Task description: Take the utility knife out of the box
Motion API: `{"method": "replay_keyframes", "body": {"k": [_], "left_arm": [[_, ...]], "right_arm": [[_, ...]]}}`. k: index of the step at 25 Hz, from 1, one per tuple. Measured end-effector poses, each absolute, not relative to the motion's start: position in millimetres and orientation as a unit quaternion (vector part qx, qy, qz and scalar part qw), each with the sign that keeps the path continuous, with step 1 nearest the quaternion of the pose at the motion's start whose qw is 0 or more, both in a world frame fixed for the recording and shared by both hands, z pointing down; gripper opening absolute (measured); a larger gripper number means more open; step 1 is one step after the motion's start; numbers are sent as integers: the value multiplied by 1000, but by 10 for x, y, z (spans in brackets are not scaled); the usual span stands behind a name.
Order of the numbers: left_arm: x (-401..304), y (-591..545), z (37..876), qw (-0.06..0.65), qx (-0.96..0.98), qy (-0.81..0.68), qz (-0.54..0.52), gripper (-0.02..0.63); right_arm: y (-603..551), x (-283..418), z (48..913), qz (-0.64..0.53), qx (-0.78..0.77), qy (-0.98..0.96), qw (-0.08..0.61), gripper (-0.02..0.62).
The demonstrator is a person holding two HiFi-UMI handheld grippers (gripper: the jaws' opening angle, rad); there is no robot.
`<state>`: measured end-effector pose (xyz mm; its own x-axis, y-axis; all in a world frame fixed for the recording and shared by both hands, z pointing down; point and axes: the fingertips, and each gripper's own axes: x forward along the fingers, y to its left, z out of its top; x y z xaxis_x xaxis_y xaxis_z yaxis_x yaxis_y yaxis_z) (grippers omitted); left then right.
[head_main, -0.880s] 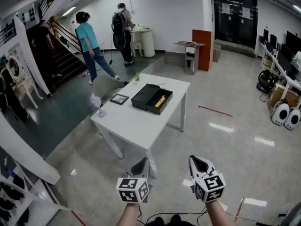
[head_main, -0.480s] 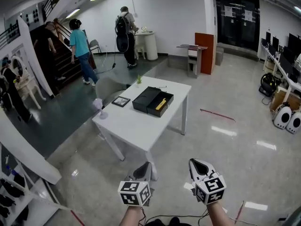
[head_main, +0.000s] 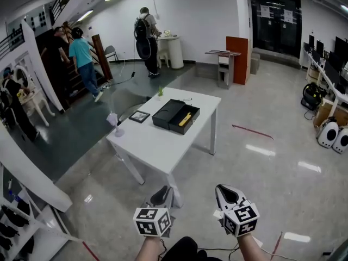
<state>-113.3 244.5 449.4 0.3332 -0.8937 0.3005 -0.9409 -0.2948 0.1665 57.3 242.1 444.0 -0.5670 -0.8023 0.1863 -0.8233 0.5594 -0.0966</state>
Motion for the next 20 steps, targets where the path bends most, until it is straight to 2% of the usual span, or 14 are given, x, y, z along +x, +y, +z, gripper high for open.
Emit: {"method": "replay_keyframes", "body": {"k": [1,8,20], "left_arm": [[-1135,2422,4502,160,800,-573,74,58],[-1153,2045,4508,162,799,-575,73,90],[-1351,428,4559,157,806,-567,73,109]], "right_arm": [[2413,571,4453,88,460,-882,61,2],[2130,618,4512,97,461,-880,68,2],[660,540,4589,103,479,-868,76,2]]}}
